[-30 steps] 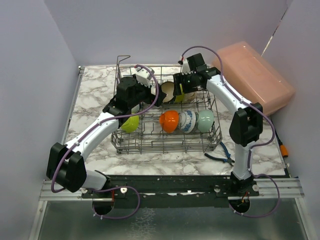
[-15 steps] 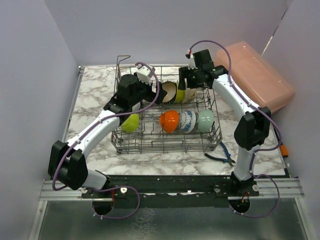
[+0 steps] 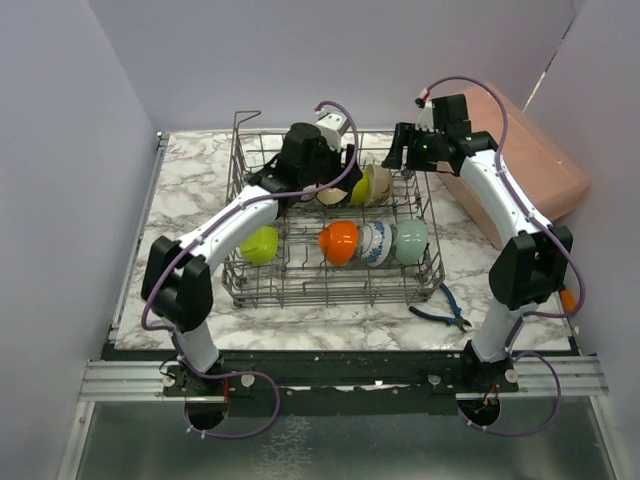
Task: Load the bowls into the dish rack
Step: Adjust the bowl in the dish rack.
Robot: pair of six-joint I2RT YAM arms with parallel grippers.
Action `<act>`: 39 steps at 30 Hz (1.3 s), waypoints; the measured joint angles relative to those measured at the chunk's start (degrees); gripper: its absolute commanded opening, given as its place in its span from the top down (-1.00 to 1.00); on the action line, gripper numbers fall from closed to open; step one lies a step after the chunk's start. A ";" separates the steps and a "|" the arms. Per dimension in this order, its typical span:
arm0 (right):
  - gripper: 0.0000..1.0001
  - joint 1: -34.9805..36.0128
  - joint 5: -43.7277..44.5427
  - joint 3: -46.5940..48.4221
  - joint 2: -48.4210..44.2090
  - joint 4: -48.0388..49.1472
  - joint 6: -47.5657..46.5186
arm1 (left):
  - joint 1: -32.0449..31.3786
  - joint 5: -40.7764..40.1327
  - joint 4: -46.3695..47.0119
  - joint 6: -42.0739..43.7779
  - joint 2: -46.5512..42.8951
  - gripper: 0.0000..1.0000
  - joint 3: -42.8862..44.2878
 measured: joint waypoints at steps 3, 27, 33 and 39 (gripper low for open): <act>-0.38 -1.29 -0.57 -1.14 -2.27 0.57 0.31 | -0.85 -0.79 -4.17 -0.31 5.99 -0.11 5.75; -0.36 -1.38 -2.10 -3.19 -3.96 1.14 -0.09 | -1.90 -7.26 -17.16 5.73 22.34 0.89 16.15; -0.35 -1.38 -4.42 -3.17 -3.96 1.14 -0.07 | -1.99 -7.37 -16.37 7.34 22.34 1.00 16.31; -0.35 -1.38 -7.52 -3.17 -3.93 1.36 0.37 | -1.97 -7.41 -15.96 7.52 22.34 1.00 16.28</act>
